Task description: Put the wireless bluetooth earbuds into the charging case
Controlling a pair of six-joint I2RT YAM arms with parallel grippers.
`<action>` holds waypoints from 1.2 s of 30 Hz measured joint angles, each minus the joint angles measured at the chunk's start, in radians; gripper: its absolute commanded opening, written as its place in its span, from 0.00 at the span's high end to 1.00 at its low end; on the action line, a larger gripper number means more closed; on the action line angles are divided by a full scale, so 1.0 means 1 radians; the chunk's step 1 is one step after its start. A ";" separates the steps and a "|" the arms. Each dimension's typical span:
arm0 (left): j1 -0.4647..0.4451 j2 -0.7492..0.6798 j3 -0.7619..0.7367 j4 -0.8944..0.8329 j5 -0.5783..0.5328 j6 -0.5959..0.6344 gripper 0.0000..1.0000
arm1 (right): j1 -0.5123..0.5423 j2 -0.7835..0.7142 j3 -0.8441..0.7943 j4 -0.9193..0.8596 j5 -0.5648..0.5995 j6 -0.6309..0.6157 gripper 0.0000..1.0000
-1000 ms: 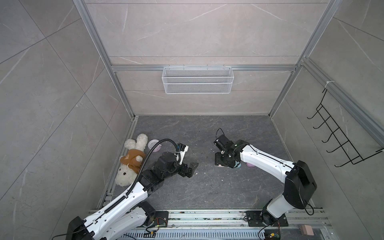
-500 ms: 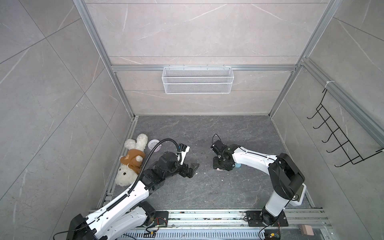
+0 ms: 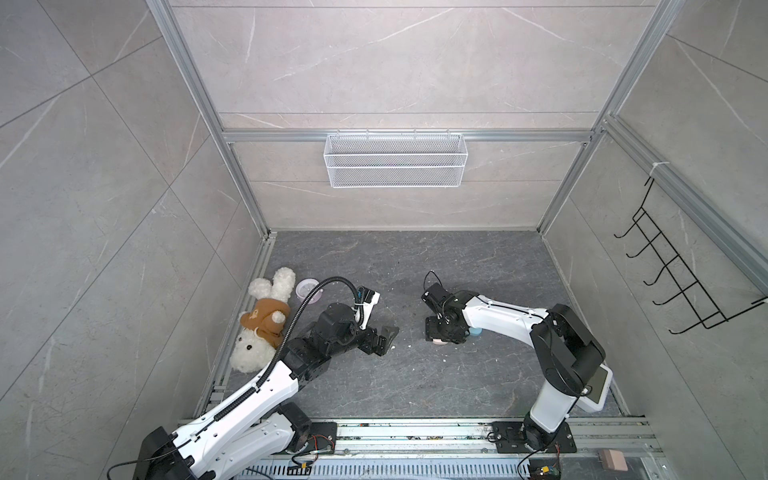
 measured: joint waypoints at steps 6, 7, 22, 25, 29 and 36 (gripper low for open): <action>0.026 -0.031 0.001 -0.010 -0.051 0.005 0.01 | 0.000 -0.036 0.005 -0.045 0.000 -0.011 0.12; 0.044 -0.039 0.004 -0.014 -0.057 0.009 0.01 | 0.000 -0.058 0.010 -0.058 0.001 -0.016 0.09; 0.340 -0.088 -0.009 0.046 -0.181 0.140 0.01 | -0.142 -0.317 0.104 -0.098 0.204 -0.212 0.00; 0.355 -0.121 -0.075 0.101 -0.234 0.183 0.01 | -0.203 -0.358 0.055 -0.042 0.265 -0.273 0.00; 0.409 -0.126 -0.163 0.180 -0.271 0.215 0.01 | -0.284 -0.420 -0.053 0.085 0.345 -0.336 0.00; 0.549 -0.076 -0.286 0.345 -0.282 0.232 0.01 | -0.366 -0.472 -0.325 0.436 0.461 -0.449 0.00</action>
